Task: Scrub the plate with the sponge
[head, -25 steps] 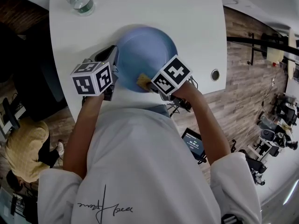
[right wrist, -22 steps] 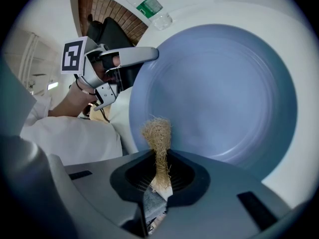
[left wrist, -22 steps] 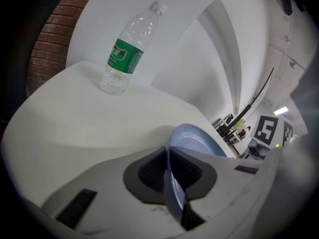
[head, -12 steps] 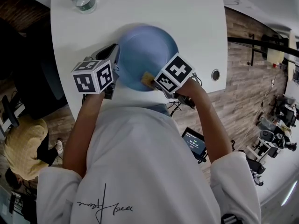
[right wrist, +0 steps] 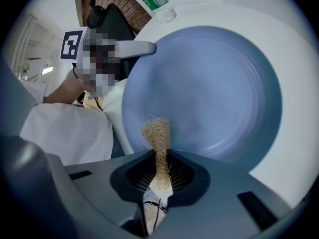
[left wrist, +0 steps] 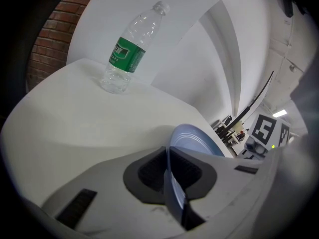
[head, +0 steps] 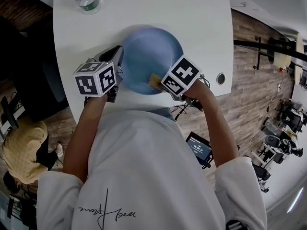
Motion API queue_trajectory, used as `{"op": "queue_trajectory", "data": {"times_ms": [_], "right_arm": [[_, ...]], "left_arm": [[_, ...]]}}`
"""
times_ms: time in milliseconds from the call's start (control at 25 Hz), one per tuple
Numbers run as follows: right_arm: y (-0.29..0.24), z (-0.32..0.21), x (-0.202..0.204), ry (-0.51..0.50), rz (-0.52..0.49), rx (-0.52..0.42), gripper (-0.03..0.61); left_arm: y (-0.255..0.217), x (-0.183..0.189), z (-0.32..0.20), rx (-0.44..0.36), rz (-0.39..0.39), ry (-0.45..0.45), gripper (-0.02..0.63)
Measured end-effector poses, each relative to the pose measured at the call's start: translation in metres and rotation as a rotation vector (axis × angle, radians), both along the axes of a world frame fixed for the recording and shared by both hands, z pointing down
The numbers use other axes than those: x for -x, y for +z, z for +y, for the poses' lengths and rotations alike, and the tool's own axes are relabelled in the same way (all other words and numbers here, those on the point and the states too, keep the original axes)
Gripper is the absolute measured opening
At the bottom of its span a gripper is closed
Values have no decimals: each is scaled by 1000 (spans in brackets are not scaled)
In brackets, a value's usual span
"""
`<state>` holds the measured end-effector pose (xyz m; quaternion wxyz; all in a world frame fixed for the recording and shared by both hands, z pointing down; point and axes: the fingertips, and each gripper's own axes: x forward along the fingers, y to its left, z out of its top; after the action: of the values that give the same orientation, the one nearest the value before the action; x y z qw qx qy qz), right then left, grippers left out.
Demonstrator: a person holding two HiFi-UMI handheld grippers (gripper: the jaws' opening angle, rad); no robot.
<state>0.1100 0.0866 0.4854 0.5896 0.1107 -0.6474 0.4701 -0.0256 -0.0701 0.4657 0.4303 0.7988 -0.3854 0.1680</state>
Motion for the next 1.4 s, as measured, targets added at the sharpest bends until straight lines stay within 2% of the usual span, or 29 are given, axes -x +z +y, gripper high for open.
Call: {"op": "queue_trajectory", "data": {"times_ms": [400,1120,1400], "right_arm": [[0,-9,-16,-34,59,-29,40],[-3,-28,-35,-144,164,-141,40],[-4,-38,-41,-151,198,-187,40]], "left_arm": [[1,-1,1,4,6,5,18],[1,-1,1,8,8,12,17],[1,-1,1,7,7,13,17]]}}
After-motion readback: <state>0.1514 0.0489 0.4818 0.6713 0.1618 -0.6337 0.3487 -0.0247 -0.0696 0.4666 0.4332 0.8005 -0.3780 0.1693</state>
